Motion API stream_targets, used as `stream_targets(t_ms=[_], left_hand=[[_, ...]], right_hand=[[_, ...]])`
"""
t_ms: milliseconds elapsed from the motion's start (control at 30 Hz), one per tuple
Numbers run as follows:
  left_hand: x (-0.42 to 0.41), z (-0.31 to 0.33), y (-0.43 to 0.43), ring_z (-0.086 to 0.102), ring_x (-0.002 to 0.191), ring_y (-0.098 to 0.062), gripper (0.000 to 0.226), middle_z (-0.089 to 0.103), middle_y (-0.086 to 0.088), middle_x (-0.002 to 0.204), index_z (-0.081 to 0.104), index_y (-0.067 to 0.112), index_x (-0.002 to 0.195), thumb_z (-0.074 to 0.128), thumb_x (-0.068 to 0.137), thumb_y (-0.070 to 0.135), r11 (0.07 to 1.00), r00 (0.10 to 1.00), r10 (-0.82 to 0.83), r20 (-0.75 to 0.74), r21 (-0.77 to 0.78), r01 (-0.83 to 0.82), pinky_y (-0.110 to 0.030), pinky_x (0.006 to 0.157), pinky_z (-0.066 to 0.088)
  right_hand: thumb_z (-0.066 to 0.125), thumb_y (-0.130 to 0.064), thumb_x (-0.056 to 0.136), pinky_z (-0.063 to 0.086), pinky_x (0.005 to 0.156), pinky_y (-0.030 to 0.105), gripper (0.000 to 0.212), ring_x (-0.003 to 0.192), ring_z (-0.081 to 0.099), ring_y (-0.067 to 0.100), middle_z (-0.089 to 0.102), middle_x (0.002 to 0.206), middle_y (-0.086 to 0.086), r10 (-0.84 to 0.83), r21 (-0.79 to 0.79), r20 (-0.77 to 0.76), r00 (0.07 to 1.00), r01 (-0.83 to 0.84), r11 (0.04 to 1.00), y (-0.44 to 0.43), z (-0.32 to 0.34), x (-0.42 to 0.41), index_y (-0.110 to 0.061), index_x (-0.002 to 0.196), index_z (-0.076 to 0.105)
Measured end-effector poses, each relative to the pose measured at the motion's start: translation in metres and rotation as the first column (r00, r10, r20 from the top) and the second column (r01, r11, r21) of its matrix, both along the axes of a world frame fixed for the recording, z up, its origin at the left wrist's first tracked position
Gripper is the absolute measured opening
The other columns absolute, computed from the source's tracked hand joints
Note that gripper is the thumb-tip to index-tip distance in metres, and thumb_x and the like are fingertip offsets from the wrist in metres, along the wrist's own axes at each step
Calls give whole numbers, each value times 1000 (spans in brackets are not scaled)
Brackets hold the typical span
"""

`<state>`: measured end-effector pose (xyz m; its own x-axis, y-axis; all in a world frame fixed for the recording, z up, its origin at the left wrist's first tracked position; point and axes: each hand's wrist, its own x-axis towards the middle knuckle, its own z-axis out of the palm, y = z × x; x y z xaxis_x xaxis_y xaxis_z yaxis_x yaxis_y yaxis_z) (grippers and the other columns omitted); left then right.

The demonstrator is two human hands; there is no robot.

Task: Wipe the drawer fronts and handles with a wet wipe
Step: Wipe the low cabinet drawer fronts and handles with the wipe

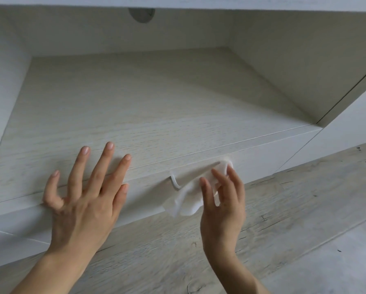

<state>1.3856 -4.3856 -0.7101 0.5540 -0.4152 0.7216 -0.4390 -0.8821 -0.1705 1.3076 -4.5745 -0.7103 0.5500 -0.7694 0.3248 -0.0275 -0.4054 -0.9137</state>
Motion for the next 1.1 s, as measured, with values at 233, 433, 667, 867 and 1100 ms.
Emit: stream_targets(t_ms=[233,433,667,867,1100], left_hand=[[0,0,-1,23,144,-27,44,33,1,156,36,29,150,36,107,35,1000,1000,1,-3,-13,-1,-48,109,10],[-1,1,-1,22,144,-28,44,33,0,156,35,29,151,35,107,35,1000,1000,-8,-9,-15,8,-44,115,4],[1,-1,1,21,145,-28,46,31,0,158,32,28,152,36,107,35,1000,1000,-6,15,12,5,-47,107,10],[0,-2,1,23,144,-29,48,31,-1,158,33,28,153,39,106,34,1000,1000,-11,18,9,11,-48,107,11],[1,0,0,13,150,-24,46,31,1,157,35,28,152,39,106,35,1000,1000,-1,17,8,0,-47,108,9]], right_hand=[[59,-31,91,19,102,-3,46,134,26,-6,31,151,-10,49,11,-140,989,-48,999,7,6,0,-17,135,55],[45,-30,101,27,115,26,47,141,32,23,42,144,14,236,-540,-85,968,-244,806,28,-19,-10,5,132,48],[59,-19,96,39,110,34,35,134,45,18,51,140,6,273,-810,-195,942,-311,498,12,-24,-10,-3,126,61],[57,-13,93,30,116,36,28,131,48,17,57,136,6,340,-870,-239,909,-356,340,-5,-24,-6,-3,118,67],[50,-16,96,34,113,35,37,132,46,21,52,139,11,382,-839,-203,902,-361,408,-5,-18,-3,-1,129,54]])
